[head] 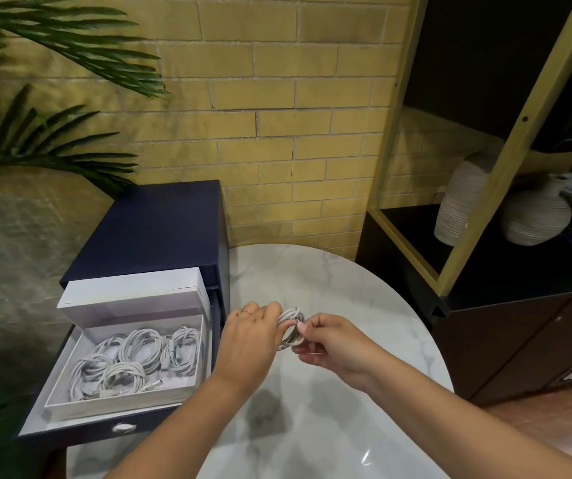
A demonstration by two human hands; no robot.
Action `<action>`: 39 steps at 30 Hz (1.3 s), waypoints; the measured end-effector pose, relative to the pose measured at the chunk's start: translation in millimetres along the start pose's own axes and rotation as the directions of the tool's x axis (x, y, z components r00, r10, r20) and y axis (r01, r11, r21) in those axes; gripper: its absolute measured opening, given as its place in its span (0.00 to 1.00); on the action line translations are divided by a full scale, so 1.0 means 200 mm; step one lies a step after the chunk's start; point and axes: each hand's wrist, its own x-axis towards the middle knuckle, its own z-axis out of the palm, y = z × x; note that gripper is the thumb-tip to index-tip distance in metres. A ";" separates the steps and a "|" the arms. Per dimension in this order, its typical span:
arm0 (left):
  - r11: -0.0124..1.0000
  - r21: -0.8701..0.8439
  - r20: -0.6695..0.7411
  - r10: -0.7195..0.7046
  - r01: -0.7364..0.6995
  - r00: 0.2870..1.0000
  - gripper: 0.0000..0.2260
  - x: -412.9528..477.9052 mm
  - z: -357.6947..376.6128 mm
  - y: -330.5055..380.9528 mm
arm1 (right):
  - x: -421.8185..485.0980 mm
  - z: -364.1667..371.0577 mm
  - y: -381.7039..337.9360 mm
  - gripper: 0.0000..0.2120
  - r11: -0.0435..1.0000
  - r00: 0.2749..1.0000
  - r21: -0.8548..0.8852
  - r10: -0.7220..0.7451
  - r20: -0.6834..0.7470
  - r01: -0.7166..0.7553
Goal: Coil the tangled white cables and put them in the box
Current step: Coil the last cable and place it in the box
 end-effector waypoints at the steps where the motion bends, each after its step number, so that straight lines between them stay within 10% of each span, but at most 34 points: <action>1: 1.000 0.013 -0.009 0.021 -0.021 1.000 0.17 0.00 0.00 -0.01 | 0.01 0.00 0.00 0.08 0.996 0.999 0.074 0.038 0.019 -0.039; 7: 0.998 0.064 0.056 0.018 -0.022 0.998 0.15 0.00 -0.01 -0.05 | 0.02 -0.01 -0.02 0.08 0.980 0.995 0.181 0.067 0.077 -0.080; 13: 0.989 -0.076 0.244 -0.101 0.123 0.965 0.20 -0.02 -0.03 -0.06 | 0.02 -0.10 -0.05 0.06 0.818 0.991 -0.561 -0.073 0.112 0.124; 18: 0.922 -0.276 0.247 -0.207 0.274 0.947 0.14 0.00 -0.07 0.01 | 0.04 -0.10 -0.02 0.06 0.541 0.942 -0.813 -0.335 0.027 0.216; 23: 0.770 -0.448 0.254 -0.378 0.454 0.890 0.12 0.03 -0.08 0.09 | 0.04 -0.06 0.04 0.04 0.905 0.950 -0.343 -0.298 -0.089 0.252; 27: 0.583 -0.585 0.279 -0.509 0.564 0.814 0.12 0.04 -0.07 0.12 | 0.03 -0.01 0.04 0.06 0.983 0.983 0.056 -0.172 -0.066 0.176; 39: 0.617 -0.419 0.488 -0.466 0.666 0.738 0.18 0.01 -0.01 0.04 | 0.03 0.03 0.03 0.08 0.952 0.941 -0.024 -0.305 -0.149 0.305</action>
